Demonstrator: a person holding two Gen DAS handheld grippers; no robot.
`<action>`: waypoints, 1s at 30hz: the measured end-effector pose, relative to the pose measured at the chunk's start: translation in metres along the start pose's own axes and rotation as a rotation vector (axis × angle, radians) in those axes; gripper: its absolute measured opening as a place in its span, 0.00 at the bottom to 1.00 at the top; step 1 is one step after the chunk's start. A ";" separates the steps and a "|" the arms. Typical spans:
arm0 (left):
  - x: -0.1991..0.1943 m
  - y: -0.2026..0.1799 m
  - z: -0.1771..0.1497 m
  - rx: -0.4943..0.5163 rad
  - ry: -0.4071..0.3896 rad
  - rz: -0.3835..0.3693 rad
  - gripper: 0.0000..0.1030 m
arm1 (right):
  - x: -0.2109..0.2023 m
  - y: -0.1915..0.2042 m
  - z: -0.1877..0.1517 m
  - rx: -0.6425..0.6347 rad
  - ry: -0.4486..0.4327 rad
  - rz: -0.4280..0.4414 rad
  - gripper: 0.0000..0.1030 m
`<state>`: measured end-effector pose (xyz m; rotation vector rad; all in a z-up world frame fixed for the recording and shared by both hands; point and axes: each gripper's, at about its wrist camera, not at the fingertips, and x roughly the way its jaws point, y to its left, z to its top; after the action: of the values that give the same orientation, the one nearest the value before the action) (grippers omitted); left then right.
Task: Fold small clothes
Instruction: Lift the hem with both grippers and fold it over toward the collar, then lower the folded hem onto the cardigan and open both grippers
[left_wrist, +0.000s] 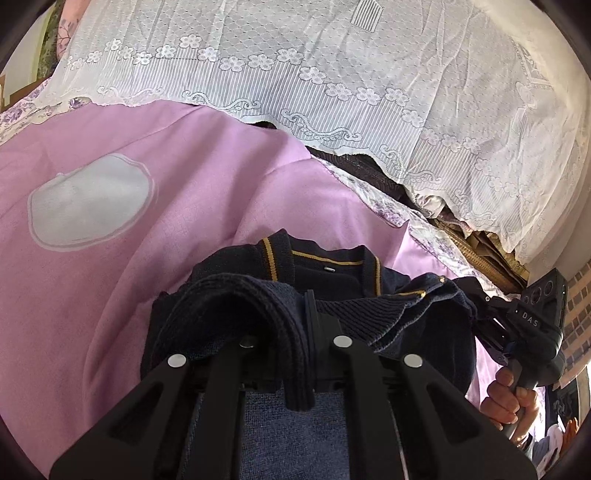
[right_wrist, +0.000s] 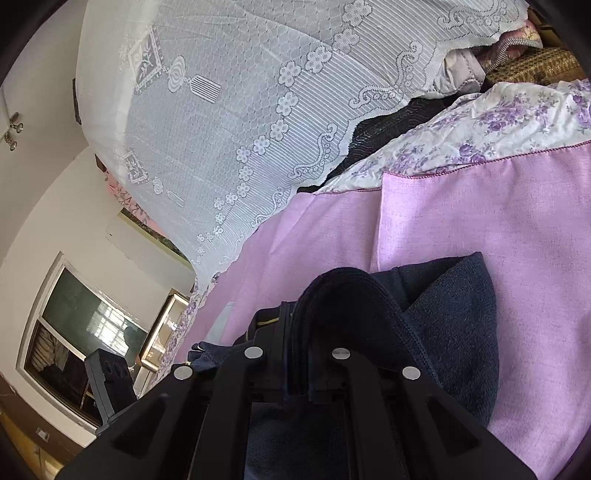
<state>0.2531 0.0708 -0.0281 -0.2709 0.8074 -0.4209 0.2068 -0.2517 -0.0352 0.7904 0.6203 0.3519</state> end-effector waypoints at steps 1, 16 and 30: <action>0.005 0.001 -0.001 0.006 0.005 0.007 0.08 | 0.005 -0.002 0.000 0.002 0.006 -0.010 0.07; -0.027 0.018 -0.001 -0.064 -0.115 0.053 0.77 | -0.007 -0.022 0.001 0.020 -0.098 -0.072 0.47; 0.053 -0.005 0.011 -0.007 0.095 0.105 0.78 | 0.051 -0.008 -0.004 -0.099 0.054 -0.151 0.39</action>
<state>0.2923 0.0425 -0.0521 -0.2147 0.9122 -0.3344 0.2445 -0.2289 -0.0633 0.6373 0.7034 0.2642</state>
